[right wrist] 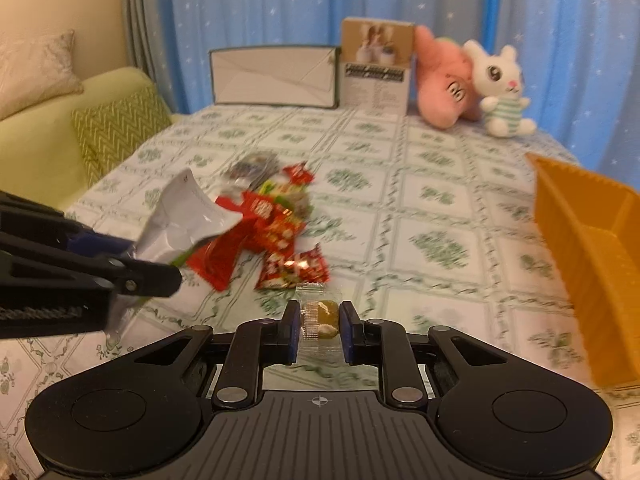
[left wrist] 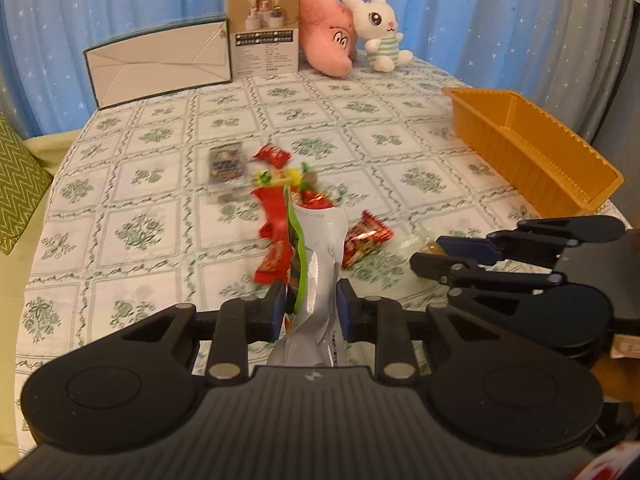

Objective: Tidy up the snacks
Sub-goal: 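Carry both snacks over the orange tray and open both tools to drop them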

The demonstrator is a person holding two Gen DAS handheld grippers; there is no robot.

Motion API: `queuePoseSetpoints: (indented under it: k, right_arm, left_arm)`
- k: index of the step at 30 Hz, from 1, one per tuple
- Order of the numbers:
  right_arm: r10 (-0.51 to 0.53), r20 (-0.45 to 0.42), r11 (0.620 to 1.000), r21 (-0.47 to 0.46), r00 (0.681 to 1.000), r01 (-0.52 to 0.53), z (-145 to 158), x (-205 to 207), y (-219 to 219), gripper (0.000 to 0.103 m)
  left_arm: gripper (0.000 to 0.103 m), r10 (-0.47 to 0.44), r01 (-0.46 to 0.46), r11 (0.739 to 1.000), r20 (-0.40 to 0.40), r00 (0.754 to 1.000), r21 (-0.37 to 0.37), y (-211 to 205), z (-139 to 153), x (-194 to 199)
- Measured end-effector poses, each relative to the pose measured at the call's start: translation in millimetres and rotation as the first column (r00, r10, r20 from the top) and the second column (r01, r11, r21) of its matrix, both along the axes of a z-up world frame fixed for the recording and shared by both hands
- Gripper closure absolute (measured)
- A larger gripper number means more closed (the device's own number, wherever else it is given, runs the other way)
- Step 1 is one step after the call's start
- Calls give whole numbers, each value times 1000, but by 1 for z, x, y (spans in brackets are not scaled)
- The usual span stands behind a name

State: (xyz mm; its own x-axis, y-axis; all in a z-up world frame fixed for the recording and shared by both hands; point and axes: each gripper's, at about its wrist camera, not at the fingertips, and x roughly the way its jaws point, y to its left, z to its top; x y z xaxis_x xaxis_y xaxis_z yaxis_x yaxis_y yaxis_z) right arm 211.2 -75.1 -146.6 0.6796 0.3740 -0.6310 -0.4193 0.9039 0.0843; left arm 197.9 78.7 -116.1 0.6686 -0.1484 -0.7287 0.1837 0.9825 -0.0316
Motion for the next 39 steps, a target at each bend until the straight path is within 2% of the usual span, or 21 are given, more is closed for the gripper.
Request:
queuePoseSetpoints:
  k: [7,19,30,33,39]
  right_arm:
    - [-117,57,992,44,992,114,31,0,-49,82]
    - [-319,123,947,83,940,311,72,5,-158,82]
    - [-442,100,896,99,892,433,77,23,-237,82]
    - [-492,75,868,122,867,482,72,29,-256,82]
    - [-540,14,834,141,842,533,59,35,-276,82]
  left_arm:
    - [79,-31,33,999,54,998,-21,-40,18,6]
    - [79,-166,173,984,122,979,-52,-133,51,30]
    - [79,-252,263,958,109,962,-110,-213,49,68]
    - [79,-266,279,954,121,956,-108,-229,48,76]
    - [79,-294,306,945,115,949,-111,-249,38,88]
